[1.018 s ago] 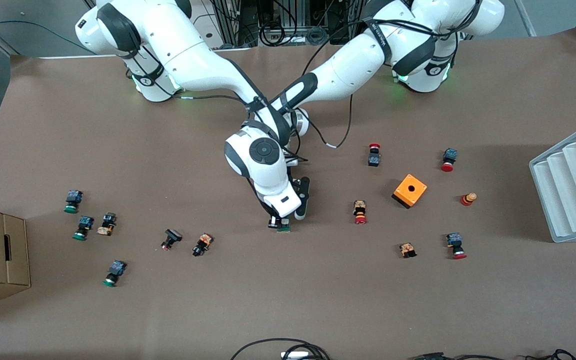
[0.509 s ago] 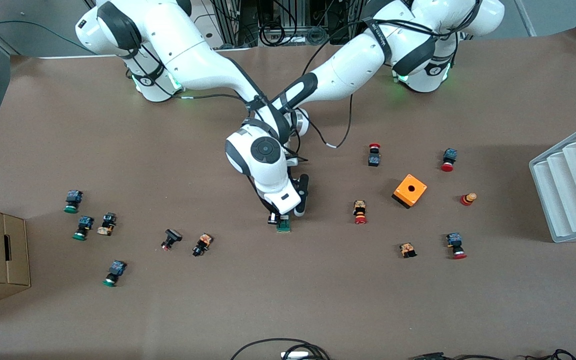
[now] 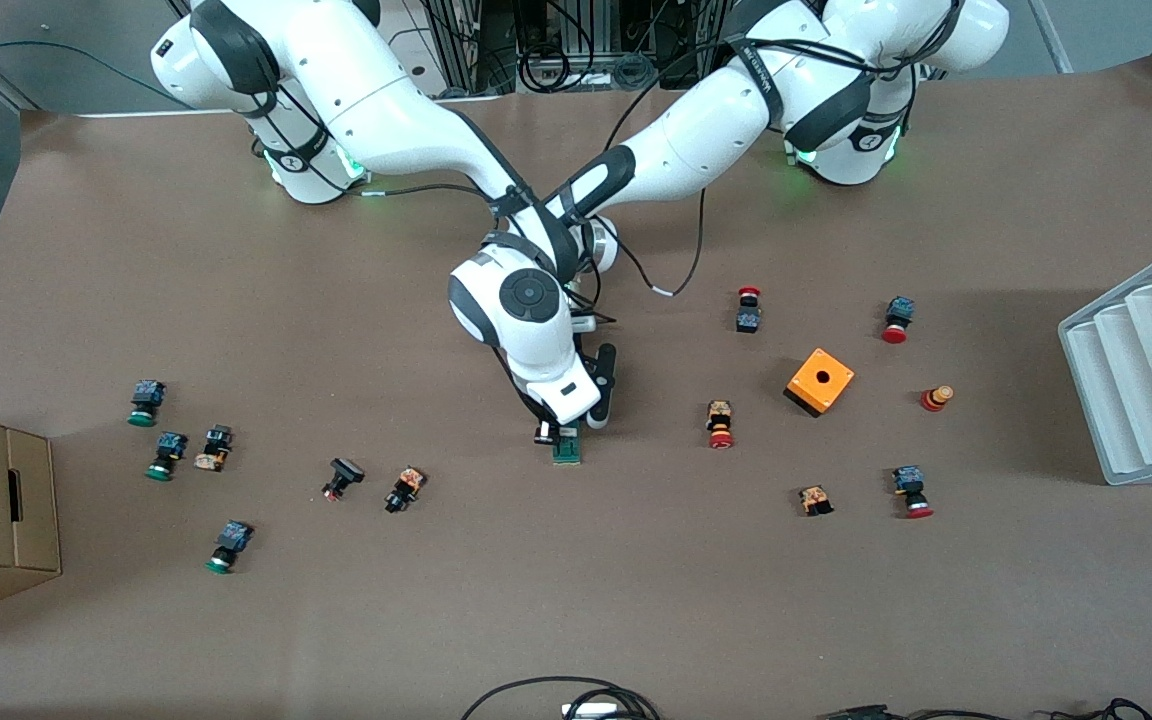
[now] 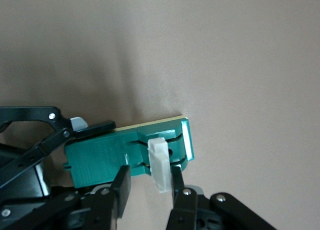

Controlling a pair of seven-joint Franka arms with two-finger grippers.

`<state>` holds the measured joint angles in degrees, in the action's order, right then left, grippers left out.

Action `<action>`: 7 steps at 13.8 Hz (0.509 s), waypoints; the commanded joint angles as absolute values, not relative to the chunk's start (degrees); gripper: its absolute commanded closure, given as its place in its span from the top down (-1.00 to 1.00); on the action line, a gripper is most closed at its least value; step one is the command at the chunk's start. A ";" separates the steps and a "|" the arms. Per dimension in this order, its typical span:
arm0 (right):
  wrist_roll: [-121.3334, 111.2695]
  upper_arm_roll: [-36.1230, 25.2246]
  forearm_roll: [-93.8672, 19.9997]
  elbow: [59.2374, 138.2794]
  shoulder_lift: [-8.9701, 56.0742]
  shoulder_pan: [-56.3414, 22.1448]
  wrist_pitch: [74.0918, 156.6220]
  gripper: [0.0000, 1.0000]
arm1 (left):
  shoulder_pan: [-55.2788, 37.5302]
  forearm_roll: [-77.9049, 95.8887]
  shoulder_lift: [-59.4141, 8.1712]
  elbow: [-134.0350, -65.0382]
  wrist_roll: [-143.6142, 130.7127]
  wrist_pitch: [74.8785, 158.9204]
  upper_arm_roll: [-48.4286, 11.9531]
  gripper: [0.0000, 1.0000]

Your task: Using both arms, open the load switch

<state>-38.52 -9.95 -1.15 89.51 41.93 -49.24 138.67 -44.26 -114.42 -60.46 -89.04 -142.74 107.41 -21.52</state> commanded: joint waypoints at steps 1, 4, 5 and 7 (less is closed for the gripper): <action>-38.23 -9.76 -0.53 92.28 39.38 -49.83 137.99 -0.21 | -44.82 -114.61 -63.46 -87.45 -144.14 109.69 -21.36 0.19; -38.15 -9.76 -0.53 92.99 39.02 -49.83 137.99 -0.24 | -44.82 -114.61 -63.46 -87.45 -144.23 109.60 -21.36 0.19; -38.14 -9.76 -0.53 92.99 39.02 -49.92 137.99 -0.24 | -44.82 -114.61 -63.46 -87.45 -144.23 109.69 -21.36 0.19; -38.14 -9.76 -0.53 92.99 39.02 -49.92 138.16 -0.26 | -44.74 -114.61 -63.46 -87.45 -144.23 109.69 -21.45 0.19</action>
<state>-38.52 -9.84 -1.15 90.26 41.26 -49.26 138.67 -44.26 -114.42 -60.46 -89.04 -142.75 107.41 -21.51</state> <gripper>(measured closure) 0.630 0.401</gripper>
